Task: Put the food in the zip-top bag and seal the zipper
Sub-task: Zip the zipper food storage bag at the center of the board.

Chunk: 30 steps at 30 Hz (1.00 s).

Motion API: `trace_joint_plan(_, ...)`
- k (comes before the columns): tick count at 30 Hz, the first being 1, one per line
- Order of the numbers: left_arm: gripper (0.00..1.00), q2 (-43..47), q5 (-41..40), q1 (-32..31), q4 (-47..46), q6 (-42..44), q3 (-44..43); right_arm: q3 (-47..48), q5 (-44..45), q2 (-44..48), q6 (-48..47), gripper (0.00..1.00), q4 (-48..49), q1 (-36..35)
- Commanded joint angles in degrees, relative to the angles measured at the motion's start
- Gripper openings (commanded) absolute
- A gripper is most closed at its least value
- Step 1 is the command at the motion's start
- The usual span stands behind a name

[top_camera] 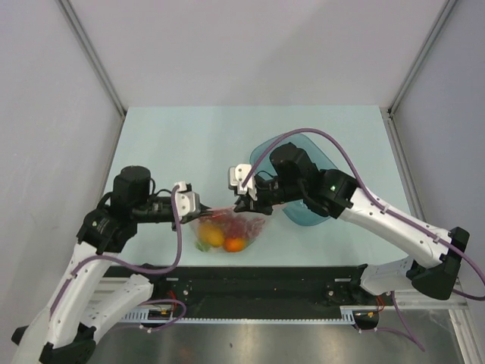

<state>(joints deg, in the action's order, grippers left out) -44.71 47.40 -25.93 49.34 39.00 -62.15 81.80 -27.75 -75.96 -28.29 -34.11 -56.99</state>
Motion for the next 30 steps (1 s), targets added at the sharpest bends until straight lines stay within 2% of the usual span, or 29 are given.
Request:
trace_joint_plan(1,0.0,4.88,-5.82,0.18,-0.21,3.54,3.26,-1.37,3.66,4.51,-3.61,0.0,-4.3,0.39)
trace_joint_plan(11,0.0,8.59,-10.57,0.27,-1.44,4.86,7.57,-4.54,7.35,7.93,-7.21,0.0,-8.25,1.53)
trace_joint_plan(17,0.0,8.24,-12.33,0.79,-4.6,-0.24,8.1,-5.86,6.4,10.13,-9.5,0.0,-10.89,8.02)
trace_joint_plan(21,0.0,7.09,-12.86,3.86,-7.41,-4.1,8.1,-7.09,5.34,11.45,-11.08,0.0,-11.77,12.15)
trace_joint_plan(24,0.0,5.6,-10.14,7.02,-9.17,-7.88,7.13,-7.62,4.46,12.68,-9.86,0.11,-10.81,14.44)
trace_joint_plan(25,0.0,4.55,-9.44,7.38,-9.26,-8.41,6.35,-7.62,4.37,13.2,-8.98,0.33,-10.37,14.97)
trace_joint_plan(26,0.0,4.19,-9.08,7.82,-9.35,-8.59,6.08,-7.62,3.32,13.47,-7.67,0.44,-10.1,15.85)
trace_joint_plan(28,0.0,4.02,-7.85,8.44,-9.53,-8.86,5.9,-8.14,0.87,14.09,-5.9,0.6,-10.1,18.84)
trace_joint_plan(30,0.0,4.19,-6.19,8.44,-9.53,-7.81,5.73,-9.11,-0.98,15.14,-3.8,0.63,-10.36,21.64)
